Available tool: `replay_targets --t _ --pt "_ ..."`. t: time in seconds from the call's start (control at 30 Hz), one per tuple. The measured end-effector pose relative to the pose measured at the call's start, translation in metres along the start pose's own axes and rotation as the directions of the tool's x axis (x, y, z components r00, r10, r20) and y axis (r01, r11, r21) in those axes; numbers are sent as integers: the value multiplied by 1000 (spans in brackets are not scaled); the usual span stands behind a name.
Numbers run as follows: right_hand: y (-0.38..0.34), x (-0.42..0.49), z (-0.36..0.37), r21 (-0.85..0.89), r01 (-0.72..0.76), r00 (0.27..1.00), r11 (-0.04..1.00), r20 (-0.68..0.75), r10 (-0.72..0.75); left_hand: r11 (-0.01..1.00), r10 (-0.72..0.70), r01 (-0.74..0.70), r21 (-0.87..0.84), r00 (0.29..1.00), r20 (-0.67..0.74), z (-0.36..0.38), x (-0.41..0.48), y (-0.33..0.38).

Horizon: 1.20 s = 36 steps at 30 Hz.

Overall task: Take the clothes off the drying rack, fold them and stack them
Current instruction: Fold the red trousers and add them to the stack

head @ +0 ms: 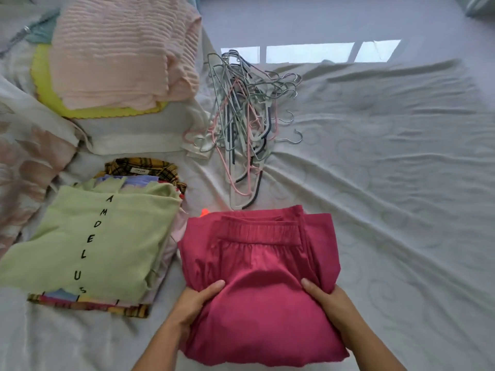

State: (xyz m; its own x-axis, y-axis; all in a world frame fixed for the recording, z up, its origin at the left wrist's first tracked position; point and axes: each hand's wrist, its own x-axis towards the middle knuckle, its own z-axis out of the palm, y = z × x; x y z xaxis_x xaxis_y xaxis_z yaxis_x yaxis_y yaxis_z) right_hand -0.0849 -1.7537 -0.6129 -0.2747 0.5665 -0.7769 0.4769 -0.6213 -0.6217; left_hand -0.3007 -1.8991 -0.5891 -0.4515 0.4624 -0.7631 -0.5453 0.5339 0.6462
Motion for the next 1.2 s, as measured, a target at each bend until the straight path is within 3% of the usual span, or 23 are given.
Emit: replay_targets --t 0.2,0.33,0.63,0.87,1.07,1.2 --pt "-19 -17 -60 -75 80 995 994 -48 -84 983 178 -184 -13 965 -193 60 -34 -3" --pt "-21 -19 -107 -43 110 986 993 -122 -115 989 133 -143 -39 971 -197 105 -40 0" --pt "-8 -30 -228 137 110 966 984 -249 -73 955 278 -273 114 960 -30 231 -53 15" --pt "22 -10 -419 212 168 971 963 -204 -125 937 288 -260 231 953 -96 421 -80 -17" --pt "36 -25 -617 197 244 926 950 -337 -169 952 234 -221 211 971 -39 615 -118 -64" --pt "32 -22 -704 113 249 913 962 -359 -194 946 265 -262 190 964 8 703 -128 -65"
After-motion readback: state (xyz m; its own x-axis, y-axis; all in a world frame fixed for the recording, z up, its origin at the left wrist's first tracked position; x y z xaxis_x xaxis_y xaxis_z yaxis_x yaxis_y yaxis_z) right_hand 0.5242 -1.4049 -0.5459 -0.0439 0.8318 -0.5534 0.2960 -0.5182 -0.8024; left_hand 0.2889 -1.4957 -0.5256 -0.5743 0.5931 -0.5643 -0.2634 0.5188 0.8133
